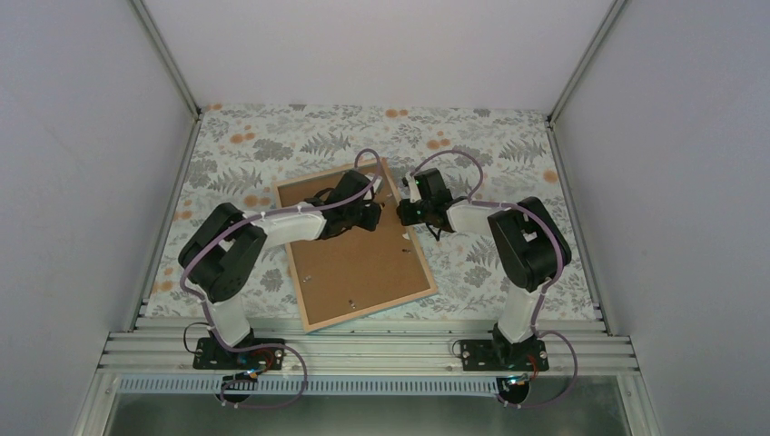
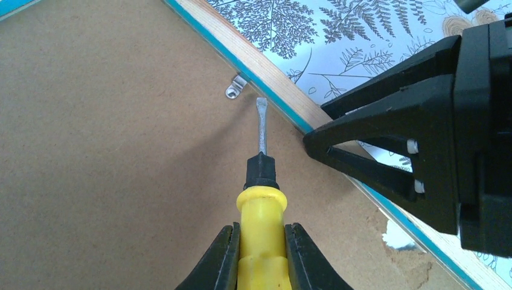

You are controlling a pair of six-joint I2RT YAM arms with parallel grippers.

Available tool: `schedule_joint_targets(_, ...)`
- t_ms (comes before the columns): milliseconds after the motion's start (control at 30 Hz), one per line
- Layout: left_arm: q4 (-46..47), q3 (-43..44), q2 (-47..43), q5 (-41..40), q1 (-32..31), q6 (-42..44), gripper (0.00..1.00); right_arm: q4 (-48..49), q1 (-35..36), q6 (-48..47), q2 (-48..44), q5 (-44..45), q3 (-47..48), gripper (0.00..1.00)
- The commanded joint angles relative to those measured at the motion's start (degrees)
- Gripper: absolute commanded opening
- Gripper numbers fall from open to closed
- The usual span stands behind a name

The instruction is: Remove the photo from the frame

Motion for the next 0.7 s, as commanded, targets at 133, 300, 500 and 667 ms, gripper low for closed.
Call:
schedule_joint_targets(133,-0.61,3.21,3.18,0.11,0.43,1.3,0.02,-5.22,1.1,-0.37,2.56,-0.72,-1.33,0.13)
schedule_joint_targets(300,-0.82,3.74,3.98,-0.25,0.5,1.15,0.02,-5.21,1.13,-0.42,2.51,-0.81,-1.25,0.08)
schedule_joint_targets(500,-1.3,4.58,5.29,-2.38,0.6,0.16,0.02,-5.39,1.23,-0.48,2.57,-0.72,-1.25,0.04)
schedule_joint_targets(667,-1.4,4.04,4.91,-6.22,0.74,-1.62,0.02,-5.34,1.16,-0.48,2.6,-0.9,-1.13,0.04)
